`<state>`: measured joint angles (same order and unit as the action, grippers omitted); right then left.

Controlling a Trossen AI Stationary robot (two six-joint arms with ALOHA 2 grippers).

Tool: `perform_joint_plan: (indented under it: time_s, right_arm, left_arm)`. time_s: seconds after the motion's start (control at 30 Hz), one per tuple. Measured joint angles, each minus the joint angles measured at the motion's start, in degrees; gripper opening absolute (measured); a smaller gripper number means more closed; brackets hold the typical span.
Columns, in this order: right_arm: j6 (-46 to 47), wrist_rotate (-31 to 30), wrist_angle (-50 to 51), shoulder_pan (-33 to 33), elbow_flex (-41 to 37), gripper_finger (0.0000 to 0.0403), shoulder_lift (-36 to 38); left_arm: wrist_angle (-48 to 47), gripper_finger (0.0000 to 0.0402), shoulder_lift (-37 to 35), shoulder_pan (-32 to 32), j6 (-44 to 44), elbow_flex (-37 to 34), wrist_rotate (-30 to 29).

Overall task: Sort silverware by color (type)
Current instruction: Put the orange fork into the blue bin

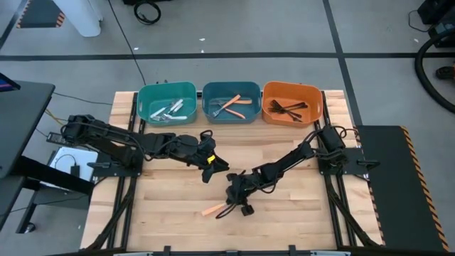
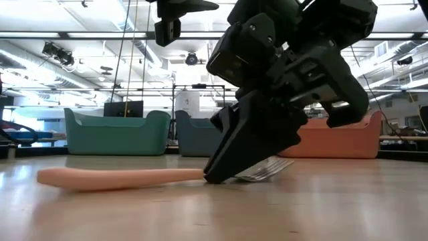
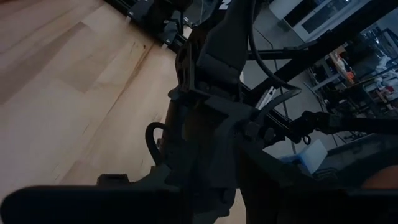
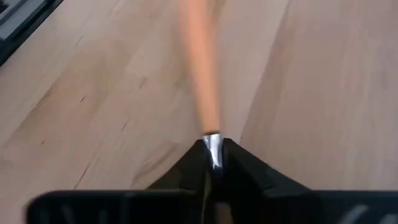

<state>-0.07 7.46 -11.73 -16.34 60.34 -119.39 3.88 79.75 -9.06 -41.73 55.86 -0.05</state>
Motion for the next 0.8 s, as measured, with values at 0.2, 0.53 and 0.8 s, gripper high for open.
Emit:
perform_joint_plan:
  time_s: [0.2, 0.53, 0.8]
  right_arm:
    - [4.3, -0.2, 0.4, 0.0, -0.1, 0.0021, 0.3]
    - [3.7, -1.8, 17.3, 0.2, -0.9, 0.0008, 11.2]
    - [2.5, -6.8, 35.5, 0.8, -0.7, 0.0, 23.4]
  left_arm:
    - [-0.3, 0.011, 0.0, 0.0, 0.3, 0.0, 0.0]
    - [0.2, 0.011, 0.0, 4.6, -2.6, 0.0, -0.4]
    - [2.3, 0.011, 0.0, 10.8, -2.6, 0.0, -0.3]
